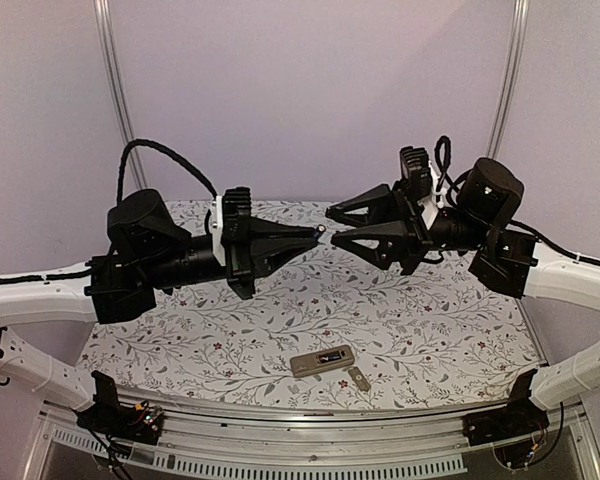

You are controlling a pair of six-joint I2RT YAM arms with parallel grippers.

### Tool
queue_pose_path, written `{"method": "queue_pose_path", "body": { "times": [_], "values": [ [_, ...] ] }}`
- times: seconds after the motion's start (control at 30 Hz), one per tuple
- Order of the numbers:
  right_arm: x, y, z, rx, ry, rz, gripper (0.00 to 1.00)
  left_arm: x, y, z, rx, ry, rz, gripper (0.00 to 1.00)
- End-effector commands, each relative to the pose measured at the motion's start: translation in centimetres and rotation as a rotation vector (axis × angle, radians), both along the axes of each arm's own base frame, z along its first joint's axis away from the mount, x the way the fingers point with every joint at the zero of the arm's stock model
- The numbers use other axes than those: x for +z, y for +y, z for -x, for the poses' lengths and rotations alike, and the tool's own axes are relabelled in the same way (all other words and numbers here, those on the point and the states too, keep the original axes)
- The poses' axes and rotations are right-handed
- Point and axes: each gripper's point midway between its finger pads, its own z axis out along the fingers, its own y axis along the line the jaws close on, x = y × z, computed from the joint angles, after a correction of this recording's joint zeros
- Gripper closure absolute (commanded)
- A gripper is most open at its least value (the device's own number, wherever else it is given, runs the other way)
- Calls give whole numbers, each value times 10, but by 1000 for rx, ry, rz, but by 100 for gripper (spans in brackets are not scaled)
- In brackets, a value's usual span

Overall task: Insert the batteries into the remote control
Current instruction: Pass from the left arm to the right

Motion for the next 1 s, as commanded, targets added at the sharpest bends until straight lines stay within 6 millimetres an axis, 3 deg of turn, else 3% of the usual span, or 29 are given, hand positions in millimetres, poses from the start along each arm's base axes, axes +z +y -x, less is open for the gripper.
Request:
{"method": "queue_pose_path", "body": {
  "times": [0.0,0.17,0.53,0.77,0.87,0.9,0.97],
  "values": [
    [0,4,1,22,11,1,62,-3,-2,4,-9,7,8,100],
    [-1,6,0,28,18,6,62,-6,-4,-1,13,15,-6,100],
    [-8,15,-5,31,40,26,73,-10,-8,-3,12,20,-13,100],
    [-9,15,-5,29,45,29,98,-13,-8,-3,12,27,-20,100],
    [-9,15,-6,21,53,32,100,-16,-9,-5,19,36,-26,100],
    [-9,15,-8,14,57,35,100,-17,-10,-9,38,47,-32,93],
    [-10,16,-13,-17,78,63,100,-23,-12,-17,79,77,-57,47]
  ]
}}
